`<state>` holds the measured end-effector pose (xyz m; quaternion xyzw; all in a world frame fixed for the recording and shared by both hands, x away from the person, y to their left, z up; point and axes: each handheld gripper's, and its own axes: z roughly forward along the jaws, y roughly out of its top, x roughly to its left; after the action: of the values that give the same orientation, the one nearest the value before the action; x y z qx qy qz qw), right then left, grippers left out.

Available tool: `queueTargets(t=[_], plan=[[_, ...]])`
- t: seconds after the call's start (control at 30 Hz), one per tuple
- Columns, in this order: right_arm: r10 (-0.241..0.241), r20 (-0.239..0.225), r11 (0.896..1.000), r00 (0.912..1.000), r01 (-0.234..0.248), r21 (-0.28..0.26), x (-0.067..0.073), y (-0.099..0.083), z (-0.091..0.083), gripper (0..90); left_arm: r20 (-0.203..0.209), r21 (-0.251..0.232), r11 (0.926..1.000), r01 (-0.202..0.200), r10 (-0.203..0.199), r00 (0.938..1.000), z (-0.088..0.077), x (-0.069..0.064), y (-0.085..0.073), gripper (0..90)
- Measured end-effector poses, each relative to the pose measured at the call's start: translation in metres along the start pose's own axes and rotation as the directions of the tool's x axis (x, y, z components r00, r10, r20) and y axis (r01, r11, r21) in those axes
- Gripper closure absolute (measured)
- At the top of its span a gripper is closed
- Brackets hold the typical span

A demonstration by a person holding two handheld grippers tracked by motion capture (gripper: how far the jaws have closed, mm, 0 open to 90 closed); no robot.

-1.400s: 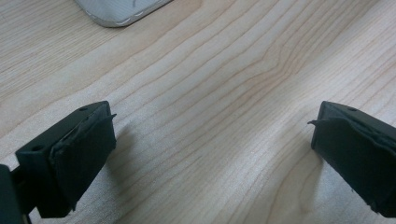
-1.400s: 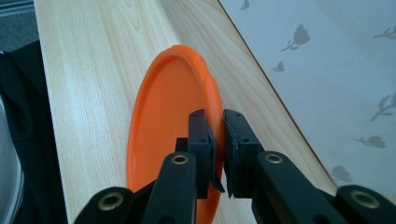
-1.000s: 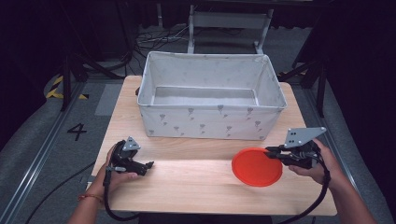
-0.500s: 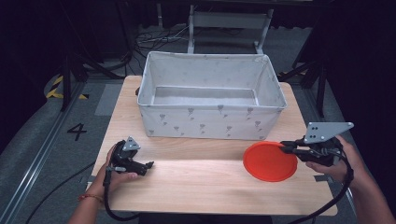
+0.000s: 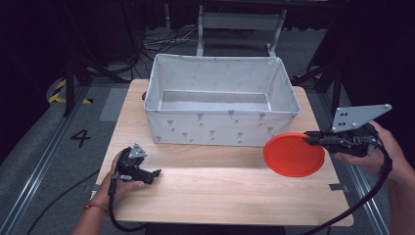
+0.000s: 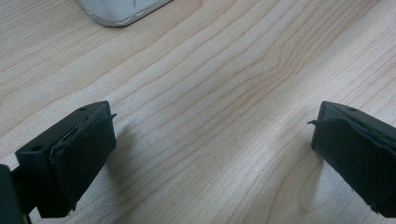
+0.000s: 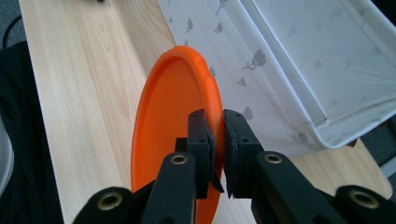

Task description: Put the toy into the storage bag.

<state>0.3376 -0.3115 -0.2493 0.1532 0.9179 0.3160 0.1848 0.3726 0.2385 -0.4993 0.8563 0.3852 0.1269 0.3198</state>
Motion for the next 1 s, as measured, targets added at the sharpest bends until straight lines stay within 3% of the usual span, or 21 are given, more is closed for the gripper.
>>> queueTargets(t=[0.33, 0.87, 1.0], plan=[[-0.034, 0.007, 0.999, 0.9994, 0.034, 0.004, -0.010, 0.025, -0.011, 82.4, 0.000, -0.001, 1.0000, 0.001, -0.001, 1.0000, 0.000, 0.000, 0.000, 0.2], [-0.041, 0.038, 0.999, 0.9984, 0.042, -0.021, -0.027, 0.055, -0.016, 82.4, 0.000, 0.000, 1.0000, 0.001, -0.001, 1.0000, 0.000, 0.000, 0.000, 0.1], [-0.041, 0.064, 0.998, 0.9971, 0.044, -0.040, -0.030, 0.064, -0.018, 82.4, -0.001, 0.001, 1.0000, 0.000, 0.000, 1.0000, 0.000, 0.000, 0.000, 0.1]])
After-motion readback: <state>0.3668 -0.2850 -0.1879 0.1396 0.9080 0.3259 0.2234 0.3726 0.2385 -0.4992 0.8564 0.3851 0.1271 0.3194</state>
